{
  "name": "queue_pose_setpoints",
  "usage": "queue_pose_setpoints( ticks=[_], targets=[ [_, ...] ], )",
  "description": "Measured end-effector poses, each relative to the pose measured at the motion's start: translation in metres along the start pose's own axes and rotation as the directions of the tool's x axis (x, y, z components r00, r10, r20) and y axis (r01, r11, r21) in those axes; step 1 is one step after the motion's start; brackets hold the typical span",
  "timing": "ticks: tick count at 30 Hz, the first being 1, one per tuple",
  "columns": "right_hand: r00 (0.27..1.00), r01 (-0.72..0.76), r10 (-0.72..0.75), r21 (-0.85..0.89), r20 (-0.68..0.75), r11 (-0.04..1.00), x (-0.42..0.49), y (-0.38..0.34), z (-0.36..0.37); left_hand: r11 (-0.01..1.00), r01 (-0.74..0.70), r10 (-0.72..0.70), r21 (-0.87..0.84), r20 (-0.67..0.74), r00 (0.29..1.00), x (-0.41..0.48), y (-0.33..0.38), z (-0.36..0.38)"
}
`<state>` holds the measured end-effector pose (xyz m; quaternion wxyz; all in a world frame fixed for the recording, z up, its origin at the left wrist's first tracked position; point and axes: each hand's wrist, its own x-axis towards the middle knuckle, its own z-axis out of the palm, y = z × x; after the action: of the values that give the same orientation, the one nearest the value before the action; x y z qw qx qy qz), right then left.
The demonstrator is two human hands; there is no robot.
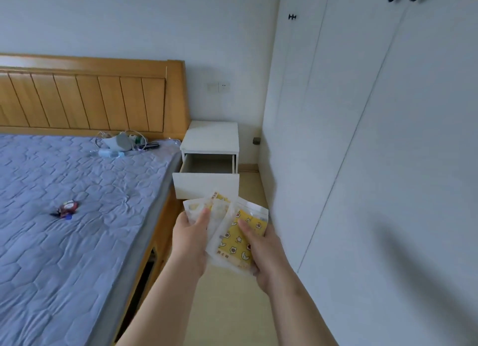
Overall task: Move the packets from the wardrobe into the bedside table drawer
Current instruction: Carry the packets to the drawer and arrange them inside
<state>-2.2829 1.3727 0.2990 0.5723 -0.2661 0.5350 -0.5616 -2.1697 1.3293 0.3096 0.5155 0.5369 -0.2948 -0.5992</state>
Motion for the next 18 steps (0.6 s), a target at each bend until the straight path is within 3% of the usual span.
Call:
queue_pose_setpoints(
  ticks=[7, 13, 18],
  targets=[
    [0.999, -0.004, 0.004, 0.0, -0.034, 1.0, 0.08, -0.023, 0.037, 0.997, -0.02, 0.022, -0.074, 0.023, 1.0, 0.089, 0.049, -0.004],
    [0.989, 0.049, -0.031, 0.124, -0.146, 0.991, 0.152, -0.056, 0.027, 0.992, -0.123, 0.123, 0.01, -0.011, 0.992, 0.153, 0.07, 0.015],
    [0.993, 0.112, -0.106, 0.13, -0.05, 0.985, 0.221, -0.097, 0.022, 0.988, -0.145, 0.143, 0.045, 0.061, 0.988, 0.195, 0.082, 0.055]
  ],
)
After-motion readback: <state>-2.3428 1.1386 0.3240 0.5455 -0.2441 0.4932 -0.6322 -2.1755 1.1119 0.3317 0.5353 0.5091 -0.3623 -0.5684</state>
